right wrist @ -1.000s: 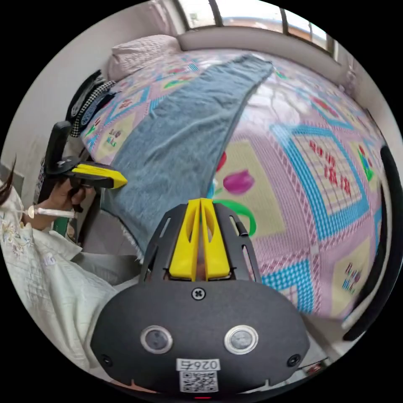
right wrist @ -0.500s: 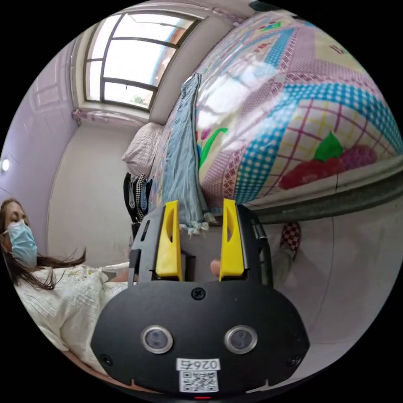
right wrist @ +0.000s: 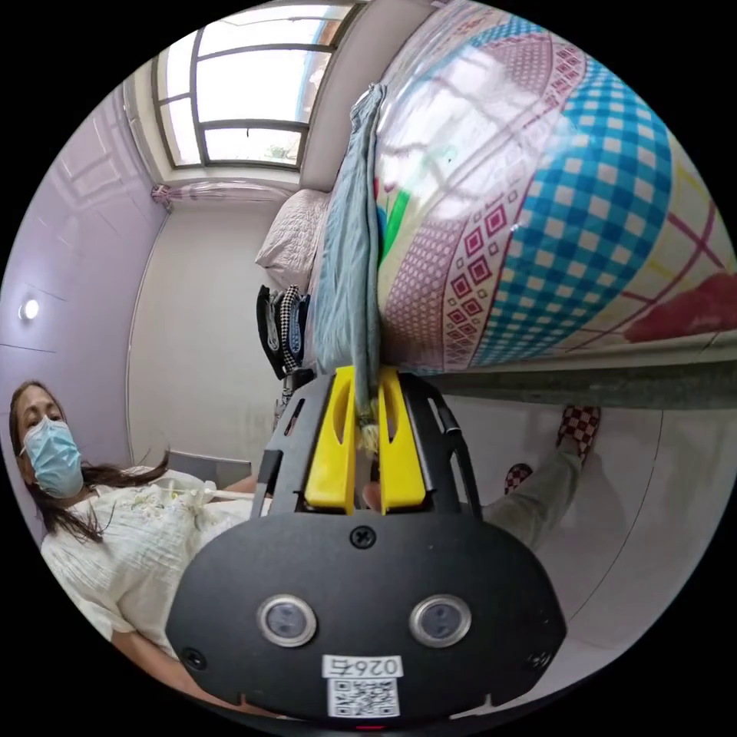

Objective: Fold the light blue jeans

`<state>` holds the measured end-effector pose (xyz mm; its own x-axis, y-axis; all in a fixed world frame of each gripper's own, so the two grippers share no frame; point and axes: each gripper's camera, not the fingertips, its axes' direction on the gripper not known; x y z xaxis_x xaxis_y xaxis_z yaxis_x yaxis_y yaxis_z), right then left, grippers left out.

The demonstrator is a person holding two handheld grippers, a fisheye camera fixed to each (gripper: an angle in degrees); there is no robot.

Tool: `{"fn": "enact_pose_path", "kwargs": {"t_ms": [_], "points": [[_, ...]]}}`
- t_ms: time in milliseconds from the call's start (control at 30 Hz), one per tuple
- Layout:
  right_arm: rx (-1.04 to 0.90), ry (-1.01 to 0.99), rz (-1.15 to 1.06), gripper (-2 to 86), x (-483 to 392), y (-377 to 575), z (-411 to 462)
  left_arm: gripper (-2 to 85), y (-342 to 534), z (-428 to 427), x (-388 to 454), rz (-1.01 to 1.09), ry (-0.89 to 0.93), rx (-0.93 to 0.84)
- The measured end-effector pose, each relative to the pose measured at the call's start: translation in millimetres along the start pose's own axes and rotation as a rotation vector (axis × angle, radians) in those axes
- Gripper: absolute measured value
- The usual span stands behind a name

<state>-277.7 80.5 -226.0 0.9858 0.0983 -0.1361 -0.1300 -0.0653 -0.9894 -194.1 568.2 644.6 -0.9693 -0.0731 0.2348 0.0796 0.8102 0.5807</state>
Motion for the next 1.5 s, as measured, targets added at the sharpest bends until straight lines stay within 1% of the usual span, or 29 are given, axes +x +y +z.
{"fn": "enact_pose_path", "kwargs": {"t_ms": [167,267,333,400,500,600,767,867,1000,1133,1267,1333,1433,1500], "points": [[-0.006,0.042,-0.068,3.3,-23.6,4.1,-28.6,0.9,2.4,-22.2,25.6,0.084,-0.026,-0.051],[0.016,0.059,-0.042,2.8,-23.5,1.8,-42.8,0.1,4.0,-33.9,35.9,0.101,-0.022,-0.054],[0.037,-0.011,-0.037,0.5,-22.5,-0.3,-54.7,-0.1,5.3,-40.3,39.8,0.099,-0.015,-0.054],[0.032,-0.032,-0.060,-0.7,-29.3,0.9,-62.5,-0.3,8.9,-50.8,46.0,0.098,0.012,-0.042],[0.043,-0.031,-0.093,-1.2,-45.9,7.9,-79.7,-0.4,16.8,-64.6,56.9,0.101,0.062,-0.013],[0.065,-0.073,-0.123,-1.3,-64.1,19.0,-99.3,-0.4,29.9,-78.8,70.1,0.109,0.118,0.013],[0.054,-0.101,-0.183,-1.3,-95.8,47.3,-121.0,-0.4,63.9,-96.8,92.3,0.125,0.143,-0.002],[0.016,-0.121,-0.164,-1.4,-100.7,71.3,-127.3,-0.4,90.6,-105.0,100.4,0.115,0.151,-0.025],[-0.005,-0.215,-0.103,-1.4,-99.1,108.4,-135.8,-0.5,126.1,-112.0,111.0,0.096,0.189,-0.053],[-0.014,-0.275,-0.106,-1.5,-112.6,128.5,-146.2,-0.5,141.4,-117.4,125.2,0.102,0.225,-0.075],[-0.018,-0.280,-0.167,-1.5,-135.4,118.1,-154.3,-0.5,127.3,-127.8,154.9,0.177,0.236,-0.090],[0.005,-0.303,-0.218,-1.5,-151.9,95.3,-157.6,-0.5,110.1,-135.1,173.2,0.233,0.232,-0.076],[0.046,-0.344,-0.279,-1.5,-168.1,50.4,-157.0,-0.5,68.1,-147.9,203.1,0.332,0.223,-0.045],[0.066,-0.374,-0.300,-1.4,-172.1,15.0,-153.2,-0.4,23.2,-154.4,220.0,0.397,0.217,-0.038]]}}
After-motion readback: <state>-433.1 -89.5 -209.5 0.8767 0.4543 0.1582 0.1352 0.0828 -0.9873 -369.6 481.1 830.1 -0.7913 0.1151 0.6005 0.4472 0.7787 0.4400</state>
